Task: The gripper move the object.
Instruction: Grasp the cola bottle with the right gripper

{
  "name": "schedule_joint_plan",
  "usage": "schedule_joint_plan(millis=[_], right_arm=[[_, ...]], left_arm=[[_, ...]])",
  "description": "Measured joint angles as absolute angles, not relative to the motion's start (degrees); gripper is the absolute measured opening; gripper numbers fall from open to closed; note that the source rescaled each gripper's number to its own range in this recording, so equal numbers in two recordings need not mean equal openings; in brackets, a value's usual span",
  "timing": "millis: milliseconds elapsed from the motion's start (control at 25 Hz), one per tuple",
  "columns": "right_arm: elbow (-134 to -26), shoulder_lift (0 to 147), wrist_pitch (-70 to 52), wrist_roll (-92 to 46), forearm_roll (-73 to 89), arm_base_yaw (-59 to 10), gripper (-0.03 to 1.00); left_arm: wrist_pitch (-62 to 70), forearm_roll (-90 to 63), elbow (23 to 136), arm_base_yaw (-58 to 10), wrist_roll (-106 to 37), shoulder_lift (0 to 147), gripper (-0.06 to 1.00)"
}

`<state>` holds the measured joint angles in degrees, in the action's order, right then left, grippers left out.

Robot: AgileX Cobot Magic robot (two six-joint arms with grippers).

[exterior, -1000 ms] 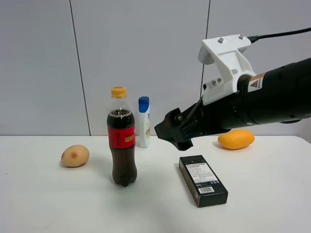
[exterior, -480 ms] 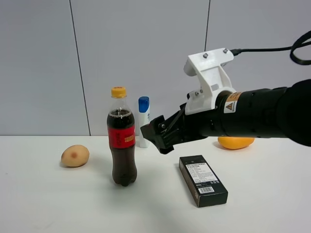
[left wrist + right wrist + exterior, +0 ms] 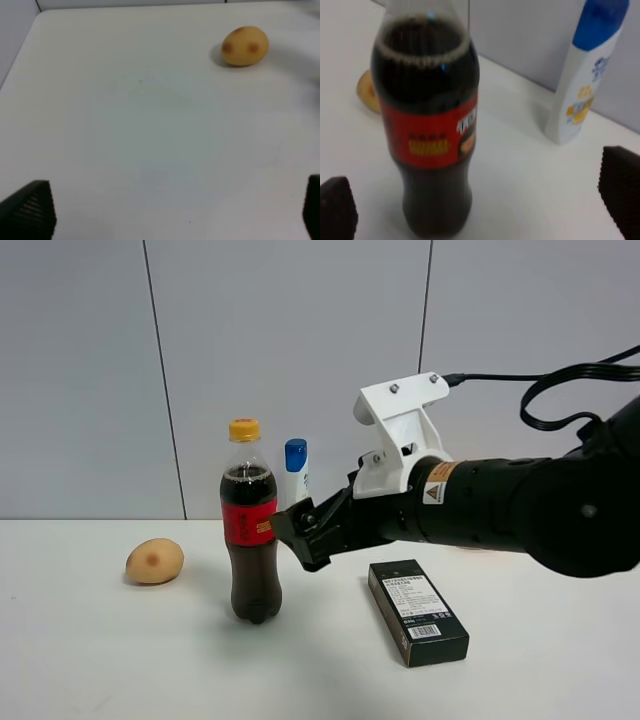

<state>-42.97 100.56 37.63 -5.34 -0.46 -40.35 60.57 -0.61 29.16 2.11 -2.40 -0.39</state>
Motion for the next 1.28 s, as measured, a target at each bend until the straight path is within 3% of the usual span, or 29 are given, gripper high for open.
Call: schedule_joint_plan(millis=[840,1280], right_arm=[[-58.4,111.7,35.56,5.09,-9.57,-41.23,0.97],[-60.0,114.63,34.24,5.71,-9.67,-41.47,0.97]], left_arm=[[60.57,-0.61,29.16,2.11,-2.4,-0.39,1.0],[60.57,-0.45,29.16,2.11,-2.35,-0.39,1.0]])
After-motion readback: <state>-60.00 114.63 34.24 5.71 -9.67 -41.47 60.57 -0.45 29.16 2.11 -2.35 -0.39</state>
